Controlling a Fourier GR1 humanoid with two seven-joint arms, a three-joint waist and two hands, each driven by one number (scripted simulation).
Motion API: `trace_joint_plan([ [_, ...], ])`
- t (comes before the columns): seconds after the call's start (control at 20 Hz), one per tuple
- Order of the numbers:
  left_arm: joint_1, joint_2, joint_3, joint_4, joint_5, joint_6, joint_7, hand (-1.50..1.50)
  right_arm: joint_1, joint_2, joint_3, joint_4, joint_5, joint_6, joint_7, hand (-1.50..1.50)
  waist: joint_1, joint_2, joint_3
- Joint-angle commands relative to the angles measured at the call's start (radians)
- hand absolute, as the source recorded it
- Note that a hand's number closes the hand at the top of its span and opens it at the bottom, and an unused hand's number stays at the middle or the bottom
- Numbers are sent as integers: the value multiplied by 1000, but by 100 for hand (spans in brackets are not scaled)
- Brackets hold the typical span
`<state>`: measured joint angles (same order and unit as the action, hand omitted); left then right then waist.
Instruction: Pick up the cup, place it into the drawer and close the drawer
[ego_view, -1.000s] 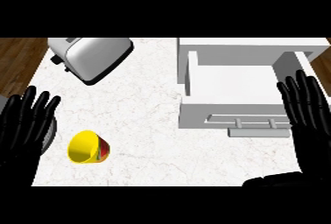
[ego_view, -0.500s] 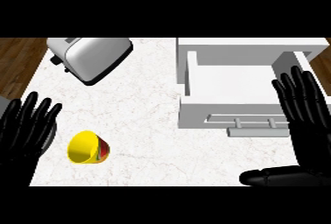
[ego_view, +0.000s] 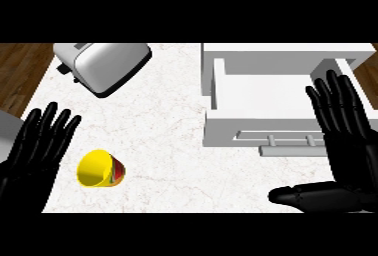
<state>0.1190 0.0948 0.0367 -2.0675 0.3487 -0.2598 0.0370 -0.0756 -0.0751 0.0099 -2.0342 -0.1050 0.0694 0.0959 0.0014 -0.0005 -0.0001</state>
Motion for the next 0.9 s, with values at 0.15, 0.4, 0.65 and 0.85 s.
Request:
trace_joint_plan([
  [0.15, 37, -15, 16, 4, -11, -11, 0, -150, 29, 45, 70, -66, 60, -37, 33, -150, 0, -1, 0],
  [0.4, 94, -33, 13, 13, -65, -11, -22, -150, 49, 11, 17, -75, 31, -6, 37, -150, 0, -1, 0],
  [0.65, 144, -14, 62, 115, -80, -77, -116, -150, 8, 12, -7, -25, 13, 4, 5, -150, 2, 0, 0],
  [0.85, 141, -7, 88, 196, -105, -88, -156, -150, -22, 9, -11, -20, 19, -3, 29, -150, 2, 0, 0],
])
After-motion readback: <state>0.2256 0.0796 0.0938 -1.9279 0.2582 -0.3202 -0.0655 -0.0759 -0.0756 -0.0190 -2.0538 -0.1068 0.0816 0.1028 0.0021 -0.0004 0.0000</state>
